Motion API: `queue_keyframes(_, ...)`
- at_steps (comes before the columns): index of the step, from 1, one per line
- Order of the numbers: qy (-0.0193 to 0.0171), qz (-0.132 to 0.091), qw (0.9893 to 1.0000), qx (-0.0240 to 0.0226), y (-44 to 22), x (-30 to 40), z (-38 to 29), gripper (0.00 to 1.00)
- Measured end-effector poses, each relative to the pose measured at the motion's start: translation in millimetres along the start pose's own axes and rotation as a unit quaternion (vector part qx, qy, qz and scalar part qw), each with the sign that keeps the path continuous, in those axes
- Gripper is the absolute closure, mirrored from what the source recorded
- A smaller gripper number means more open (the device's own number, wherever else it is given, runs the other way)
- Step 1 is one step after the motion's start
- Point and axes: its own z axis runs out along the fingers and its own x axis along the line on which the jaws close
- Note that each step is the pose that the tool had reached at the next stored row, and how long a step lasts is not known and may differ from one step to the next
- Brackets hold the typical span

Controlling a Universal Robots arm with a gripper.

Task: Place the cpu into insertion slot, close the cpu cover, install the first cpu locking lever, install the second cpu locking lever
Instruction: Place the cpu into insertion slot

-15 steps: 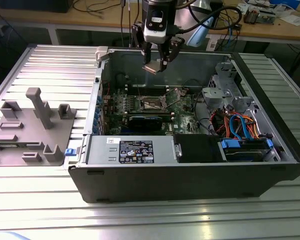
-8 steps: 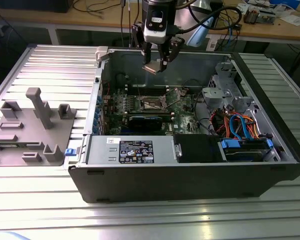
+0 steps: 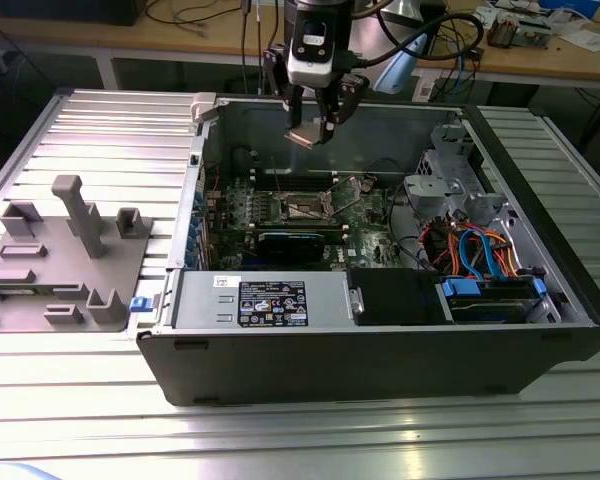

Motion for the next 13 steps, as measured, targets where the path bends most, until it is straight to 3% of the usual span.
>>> queue_keyframes(2, -0.0018, 0.025, 0.9997, 0.0008, 0.0, 0.0, 0.6, 0.46)
queue_keyframes(4, -0.0033, 0.052, 0.9986, 0.0011, -0.1, 0.0, 1.8, 0.46)
queue_keyframes(10, -0.0055, 0.108, 0.9941, 0.0027, -0.3, 0.0, 5.3, 0.46)
queue_keyframes(12, -0.006, 0.133, 0.991, 0.0036, -0.3, 0.1, 6.8, 0.46)
queue_keyframes(13, -0.0061, 0.15, 0.9887, 0.0042, -0.4, 0.1, 7.8, 0.46)
